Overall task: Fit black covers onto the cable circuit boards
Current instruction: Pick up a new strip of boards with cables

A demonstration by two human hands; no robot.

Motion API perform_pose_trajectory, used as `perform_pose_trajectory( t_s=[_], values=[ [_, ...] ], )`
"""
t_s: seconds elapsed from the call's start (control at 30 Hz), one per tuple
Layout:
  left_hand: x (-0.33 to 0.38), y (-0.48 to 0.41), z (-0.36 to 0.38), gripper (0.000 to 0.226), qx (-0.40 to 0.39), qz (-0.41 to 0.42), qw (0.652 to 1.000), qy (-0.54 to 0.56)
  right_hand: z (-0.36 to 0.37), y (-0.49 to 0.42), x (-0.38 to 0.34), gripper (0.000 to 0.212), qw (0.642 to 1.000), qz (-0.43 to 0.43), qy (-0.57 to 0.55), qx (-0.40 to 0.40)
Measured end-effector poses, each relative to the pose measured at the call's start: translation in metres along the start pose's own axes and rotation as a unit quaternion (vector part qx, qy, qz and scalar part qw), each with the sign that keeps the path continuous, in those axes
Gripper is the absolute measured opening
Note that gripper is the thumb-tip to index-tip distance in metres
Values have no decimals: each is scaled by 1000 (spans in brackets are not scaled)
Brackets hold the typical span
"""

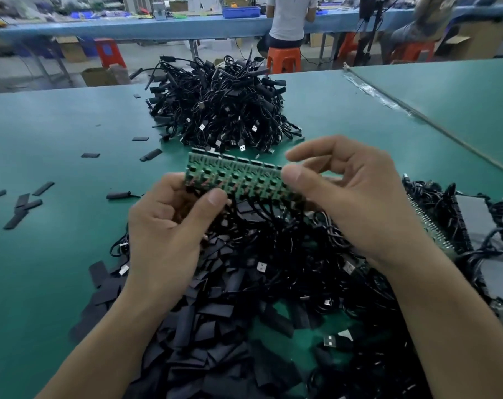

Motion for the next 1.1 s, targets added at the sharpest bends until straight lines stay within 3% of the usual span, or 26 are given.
perform_pose_trajectory(
  t_s=[0.1, 0.2, 0.33, 0.47, 0.53, 0.63, 0.7, 0.9, 1.1],
  values=[
    [-2, -2, -11, 3, 68, -17, 996, 52, -3, 3, 27, 51, 988, 143, 55, -26],
    [-4, -3, -17, 6, 106, -52, 986, 119, -4, 6, 49, 71, 945, 223, 233, -56],
    [-3, -7, -25, 14, 143, -86, 970, 176, -10, 8, 65, 49, 892, 248, 368, -85],
    [-5, -7, -26, 14, 130, -126, 961, 211, -20, 8, 63, 19, 888, 228, 397, -38],
    [-9, -6, -23, 14, 117, -138, 962, 207, -28, 6, 46, 20, 883, 176, 435, 27],
    [-18, -4, -16, 12, 97, -166, 968, 161, -45, 6, 36, 39, 821, 205, 530, 65],
    [-25, -1, -13, 13, 91, -192, 970, 120, -48, 7, 39, 45, 820, 243, 516, 57],
    [-31, -1, -14, 23, 67, -219, 973, 37, -40, 9, 39, 43, 827, 244, 501, 78],
    [-31, 1, -7, 15, 47, -234, 969, 57, -22, 6, 34, 33, 848, 159, 502, 53]
  ],
)
Point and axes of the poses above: each hand's wrist, its own y-axis away from the middle knuckle, its own z-axis out of the palm, x = y × z, the point moved 7 cm from there along -y, towards the middle knuckle
